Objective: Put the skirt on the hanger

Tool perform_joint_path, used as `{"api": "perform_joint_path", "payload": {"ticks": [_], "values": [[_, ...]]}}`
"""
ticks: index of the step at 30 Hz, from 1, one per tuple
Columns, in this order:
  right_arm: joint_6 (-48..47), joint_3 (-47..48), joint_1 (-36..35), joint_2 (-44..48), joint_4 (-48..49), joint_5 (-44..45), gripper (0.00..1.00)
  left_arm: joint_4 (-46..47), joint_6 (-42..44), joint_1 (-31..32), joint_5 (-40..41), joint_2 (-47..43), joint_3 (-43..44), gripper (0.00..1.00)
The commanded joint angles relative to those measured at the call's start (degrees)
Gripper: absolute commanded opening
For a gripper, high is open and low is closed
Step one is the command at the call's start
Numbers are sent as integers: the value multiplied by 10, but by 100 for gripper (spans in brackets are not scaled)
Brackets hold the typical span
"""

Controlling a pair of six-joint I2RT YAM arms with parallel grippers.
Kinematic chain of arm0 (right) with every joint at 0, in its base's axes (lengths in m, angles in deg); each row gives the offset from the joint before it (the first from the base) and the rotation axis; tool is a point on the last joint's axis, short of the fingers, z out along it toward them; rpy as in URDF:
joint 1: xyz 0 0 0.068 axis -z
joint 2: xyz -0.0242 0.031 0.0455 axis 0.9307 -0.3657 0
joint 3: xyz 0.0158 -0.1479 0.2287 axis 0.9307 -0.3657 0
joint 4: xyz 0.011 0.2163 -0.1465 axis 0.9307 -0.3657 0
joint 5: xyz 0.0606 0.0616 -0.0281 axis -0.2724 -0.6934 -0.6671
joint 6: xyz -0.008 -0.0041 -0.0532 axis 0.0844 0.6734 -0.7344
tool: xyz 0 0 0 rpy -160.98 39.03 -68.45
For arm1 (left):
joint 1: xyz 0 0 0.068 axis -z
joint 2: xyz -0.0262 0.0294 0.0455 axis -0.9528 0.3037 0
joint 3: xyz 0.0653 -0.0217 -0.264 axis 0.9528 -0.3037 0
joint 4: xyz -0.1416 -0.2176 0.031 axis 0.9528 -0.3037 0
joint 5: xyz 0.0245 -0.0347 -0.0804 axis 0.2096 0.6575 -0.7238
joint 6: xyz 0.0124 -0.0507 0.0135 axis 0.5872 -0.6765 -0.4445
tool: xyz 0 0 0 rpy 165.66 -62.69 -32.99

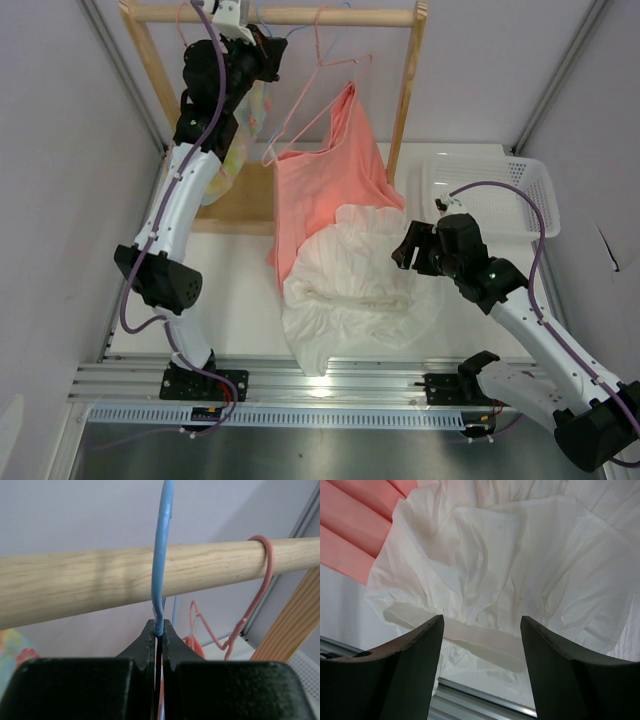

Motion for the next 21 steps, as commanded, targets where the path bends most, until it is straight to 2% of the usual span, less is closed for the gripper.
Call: {"api": "perform_joint_path", "payload": {"ticks": [1, 6, 14, 16, 19, 20, 21], "values": [[-12, 7, 2, -2, 6, -8, 69, -34, 45, -10, 31, -74, 10, 0], [-13, 6, 2, -7, 12, -14, 69, -59, 87, -14, 30, -133, -47, 0], [-12, 1, 2, -14, 27, -14, 68, -233, 141, -14, 51, -185, -36, 0], [-14, 4, 1, -18, 28, -23, 68, -270, 145, -14, 78, -196, -31, 0], [-15, 2, 2, -21, 31, -27, 68, -276, 137, -14, 136, -258, -85, 0], [-15, 1, 2, -22, 31, -26, 68, -246, 129, -14, 148, -282, -150, 0], [-16, 1, 1, -25, 31, -25, 68, -227, 127, -14, 157, -331, -173, 0]]}}
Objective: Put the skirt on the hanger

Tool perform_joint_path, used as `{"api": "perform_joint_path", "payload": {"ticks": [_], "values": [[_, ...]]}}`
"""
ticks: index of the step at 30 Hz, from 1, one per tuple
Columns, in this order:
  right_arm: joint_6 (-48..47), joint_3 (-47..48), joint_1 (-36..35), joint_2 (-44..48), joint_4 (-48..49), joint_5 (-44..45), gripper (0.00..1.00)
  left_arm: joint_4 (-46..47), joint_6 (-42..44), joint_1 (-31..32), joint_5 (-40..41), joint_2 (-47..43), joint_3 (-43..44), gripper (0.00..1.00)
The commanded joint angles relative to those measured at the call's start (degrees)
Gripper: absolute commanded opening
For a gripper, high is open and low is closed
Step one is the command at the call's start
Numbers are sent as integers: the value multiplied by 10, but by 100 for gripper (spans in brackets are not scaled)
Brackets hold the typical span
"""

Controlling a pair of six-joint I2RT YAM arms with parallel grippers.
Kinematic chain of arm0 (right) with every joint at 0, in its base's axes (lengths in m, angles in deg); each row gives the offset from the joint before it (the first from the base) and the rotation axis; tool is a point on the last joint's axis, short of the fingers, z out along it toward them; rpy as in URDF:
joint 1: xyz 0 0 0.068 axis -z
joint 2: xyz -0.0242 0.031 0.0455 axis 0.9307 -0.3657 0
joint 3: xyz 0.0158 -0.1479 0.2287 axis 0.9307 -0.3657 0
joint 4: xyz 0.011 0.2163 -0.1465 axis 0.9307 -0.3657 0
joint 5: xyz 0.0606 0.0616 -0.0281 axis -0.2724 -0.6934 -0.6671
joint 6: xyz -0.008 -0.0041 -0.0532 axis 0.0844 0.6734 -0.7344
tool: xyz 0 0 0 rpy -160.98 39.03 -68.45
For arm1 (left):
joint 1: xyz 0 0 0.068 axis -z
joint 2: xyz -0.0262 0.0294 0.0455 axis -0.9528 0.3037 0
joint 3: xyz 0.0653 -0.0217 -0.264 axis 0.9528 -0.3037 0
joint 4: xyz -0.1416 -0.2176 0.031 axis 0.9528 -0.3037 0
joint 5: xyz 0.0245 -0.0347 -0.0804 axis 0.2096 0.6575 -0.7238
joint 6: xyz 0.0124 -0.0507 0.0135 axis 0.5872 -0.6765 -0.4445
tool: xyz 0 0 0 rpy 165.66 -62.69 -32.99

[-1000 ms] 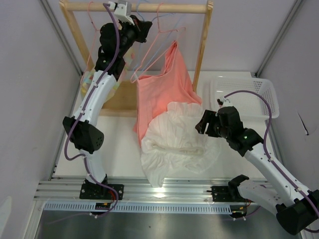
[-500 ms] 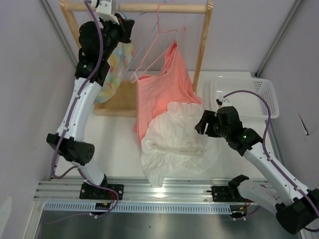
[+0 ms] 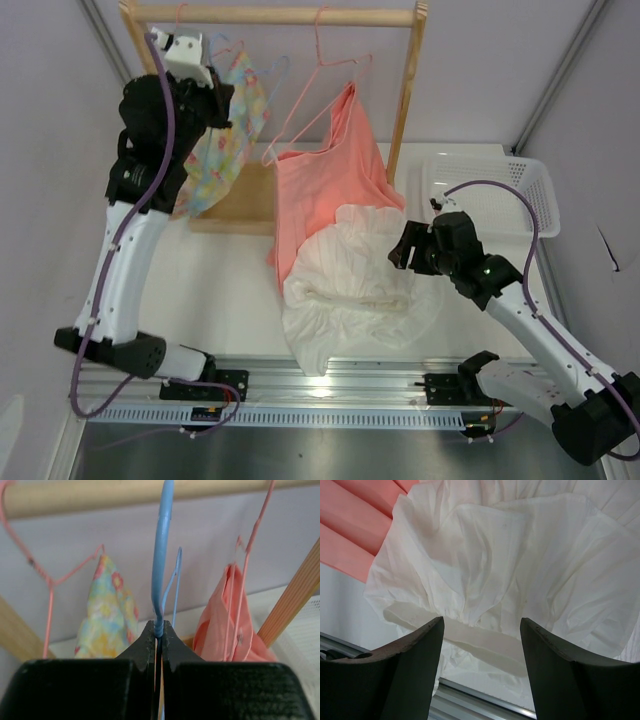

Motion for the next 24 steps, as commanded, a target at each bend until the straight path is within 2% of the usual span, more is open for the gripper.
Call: {"api": "perform_joint_path", "payload": {"ticks": [1, 2, 7, 10, 13, 14, 17, 21, 24], "values": [[-15, 0, 2, -4, 20, -5, 68, 24, 3, -5, 74, -116, -79, 0], [-15, -1, 1, -5, 19, -4, 68, 33, 0, -5, 78, -135, -114, 0], [-16, -4, 3, -5, 20, -3, 68, 42, 0, -5, 82, -226, -141, 0], [-13, -5, 2, -5, 24, -3, 68, 37, -19, -5, 34, -251, -141, 0], [-13, -4, 3, -6, 22, -3, 68, 24, -30, -5, -73, -258, -138, 0], [-13, -2, 4, -6, 18, -3, 68, 23, -37, -5, -139, -260, -139, 0], [-14, -3, 3, -5, 13, 15, 68, 17, -59, 1, -202, -271, -162, 0], [-11, -15, 3, -4, 7, 30, 68, -11, -62, 38, -231, -287, -191, 0], [-6, -23, 3, -2, 7, 39, 68, -51, -37, 75, -213, -297, -211, 0]]}}
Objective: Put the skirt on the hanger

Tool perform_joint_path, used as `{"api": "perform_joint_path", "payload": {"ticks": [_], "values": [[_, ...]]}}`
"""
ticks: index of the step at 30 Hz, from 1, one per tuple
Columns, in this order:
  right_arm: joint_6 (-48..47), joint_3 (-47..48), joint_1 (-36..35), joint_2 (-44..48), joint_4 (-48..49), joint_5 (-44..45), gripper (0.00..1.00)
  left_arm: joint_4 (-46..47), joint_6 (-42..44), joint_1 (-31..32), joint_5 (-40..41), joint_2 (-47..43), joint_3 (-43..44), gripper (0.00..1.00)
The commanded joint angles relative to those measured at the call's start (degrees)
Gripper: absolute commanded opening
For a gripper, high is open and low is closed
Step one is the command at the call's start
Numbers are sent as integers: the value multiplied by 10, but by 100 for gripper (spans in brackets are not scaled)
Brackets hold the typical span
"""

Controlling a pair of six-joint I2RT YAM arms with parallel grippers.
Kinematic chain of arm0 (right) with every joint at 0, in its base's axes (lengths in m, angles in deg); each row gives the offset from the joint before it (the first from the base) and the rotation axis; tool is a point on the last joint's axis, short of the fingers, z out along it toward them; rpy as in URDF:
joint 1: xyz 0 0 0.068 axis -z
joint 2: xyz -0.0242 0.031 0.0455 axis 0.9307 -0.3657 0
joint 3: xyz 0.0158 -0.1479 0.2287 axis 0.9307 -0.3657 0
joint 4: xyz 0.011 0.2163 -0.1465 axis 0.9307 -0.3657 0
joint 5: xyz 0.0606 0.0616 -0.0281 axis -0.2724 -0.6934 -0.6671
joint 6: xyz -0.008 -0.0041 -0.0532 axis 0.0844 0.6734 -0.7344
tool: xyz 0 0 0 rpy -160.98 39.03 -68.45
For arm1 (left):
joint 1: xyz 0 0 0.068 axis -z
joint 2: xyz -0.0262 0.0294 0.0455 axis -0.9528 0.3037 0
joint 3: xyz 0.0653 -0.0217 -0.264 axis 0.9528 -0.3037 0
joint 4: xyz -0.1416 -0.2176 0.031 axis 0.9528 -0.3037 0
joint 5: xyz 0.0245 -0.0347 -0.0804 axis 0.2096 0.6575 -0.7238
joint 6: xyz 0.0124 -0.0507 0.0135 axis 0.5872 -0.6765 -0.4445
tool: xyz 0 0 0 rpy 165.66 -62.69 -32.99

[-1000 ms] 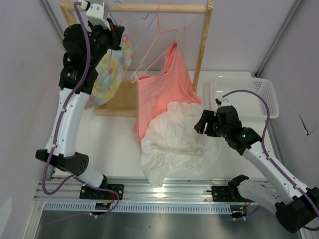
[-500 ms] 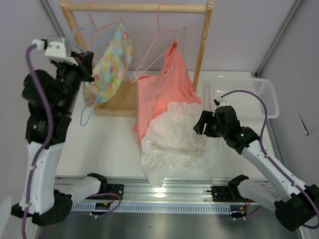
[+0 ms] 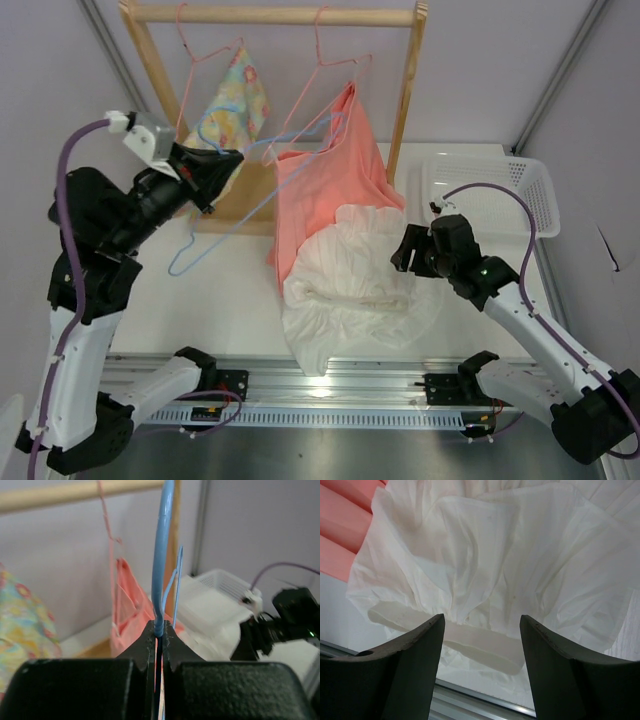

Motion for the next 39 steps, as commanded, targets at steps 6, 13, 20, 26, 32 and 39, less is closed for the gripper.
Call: {"api": "perform_joint_path", "payload": {"ticks": [6, 13, 20, 26, 32, 39], "values": [[9, -32, 2, 5, 6, 27, 65, -75, 12, 116, -8, -30, -119, 0], [14, -45, -25, -5, 3, 48, 53, -74, 2, 187, -11, -45, -237, 0], [50, -51, -68, 16, -60, 110, 53, -32, -13, 252, 14, -46, -326, 0], [90, -69, -84, 40, -108, 143, 53, -16, -17, 281, 6, -40, -350, 0], [147, -87, -107, 33, -114, 162, 54, -5, -15, 302, 7, -23, -360, 0], [166, -107, -118, 57, -101, 165, 49, 27, -15, 313, 26, 7, -380, 0]]}}
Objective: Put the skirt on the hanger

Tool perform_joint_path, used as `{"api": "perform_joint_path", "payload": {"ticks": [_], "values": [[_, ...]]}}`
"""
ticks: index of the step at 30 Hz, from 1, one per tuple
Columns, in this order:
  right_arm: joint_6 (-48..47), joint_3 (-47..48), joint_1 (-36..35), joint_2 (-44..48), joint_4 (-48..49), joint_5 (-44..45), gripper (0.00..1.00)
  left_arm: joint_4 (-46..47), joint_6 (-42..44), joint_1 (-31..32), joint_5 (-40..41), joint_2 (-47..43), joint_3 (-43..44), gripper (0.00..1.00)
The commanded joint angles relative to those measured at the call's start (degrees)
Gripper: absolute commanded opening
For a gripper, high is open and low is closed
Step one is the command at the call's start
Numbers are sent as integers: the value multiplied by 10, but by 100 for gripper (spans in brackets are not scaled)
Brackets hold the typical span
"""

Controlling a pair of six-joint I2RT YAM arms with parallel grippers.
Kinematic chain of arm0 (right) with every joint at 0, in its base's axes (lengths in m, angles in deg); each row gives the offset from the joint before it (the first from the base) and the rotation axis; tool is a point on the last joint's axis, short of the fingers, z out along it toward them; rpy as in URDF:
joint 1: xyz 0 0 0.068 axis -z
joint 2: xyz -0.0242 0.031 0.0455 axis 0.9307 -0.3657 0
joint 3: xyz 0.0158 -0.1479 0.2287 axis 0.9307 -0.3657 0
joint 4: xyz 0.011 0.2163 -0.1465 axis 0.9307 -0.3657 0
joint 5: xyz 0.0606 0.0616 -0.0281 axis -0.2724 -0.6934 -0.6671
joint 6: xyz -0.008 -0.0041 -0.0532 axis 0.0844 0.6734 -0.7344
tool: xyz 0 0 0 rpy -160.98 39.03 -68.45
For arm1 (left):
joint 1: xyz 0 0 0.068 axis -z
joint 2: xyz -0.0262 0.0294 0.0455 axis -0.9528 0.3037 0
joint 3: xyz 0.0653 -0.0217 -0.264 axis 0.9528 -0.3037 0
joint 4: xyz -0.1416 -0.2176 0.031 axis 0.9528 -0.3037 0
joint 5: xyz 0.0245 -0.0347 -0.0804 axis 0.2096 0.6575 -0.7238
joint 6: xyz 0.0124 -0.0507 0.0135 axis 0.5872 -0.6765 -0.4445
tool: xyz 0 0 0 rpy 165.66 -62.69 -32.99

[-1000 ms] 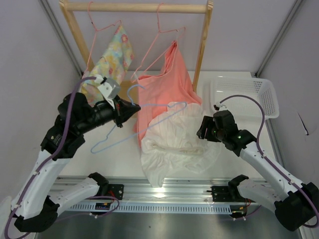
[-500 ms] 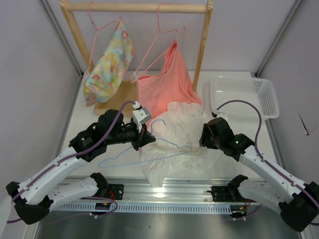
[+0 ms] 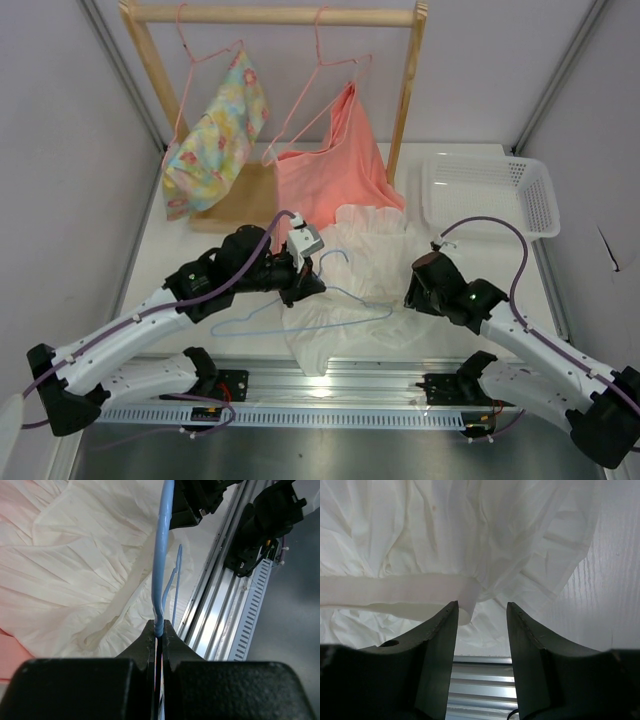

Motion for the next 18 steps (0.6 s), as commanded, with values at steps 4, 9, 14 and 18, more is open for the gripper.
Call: {"api": "perform_joint_path", "payload": {"ticks": [4, 9, 14, 18], "values": [[25, -7, -23, 43, 11, 30, 49, 54, -3, 8, 19, 30, -6, 0], [23, -17, -37, 51, 22, 19, 48, 65, 2, 9, 39, 58, 5, 0], [31, -25, -52, 31, 28, 24, 41, 60, 17, 18, 58, 82, 31, 0], [30, -24, -53, 14, 36, 34, 41, 52, 26, 23, 76, 100, 42, 0]]}}
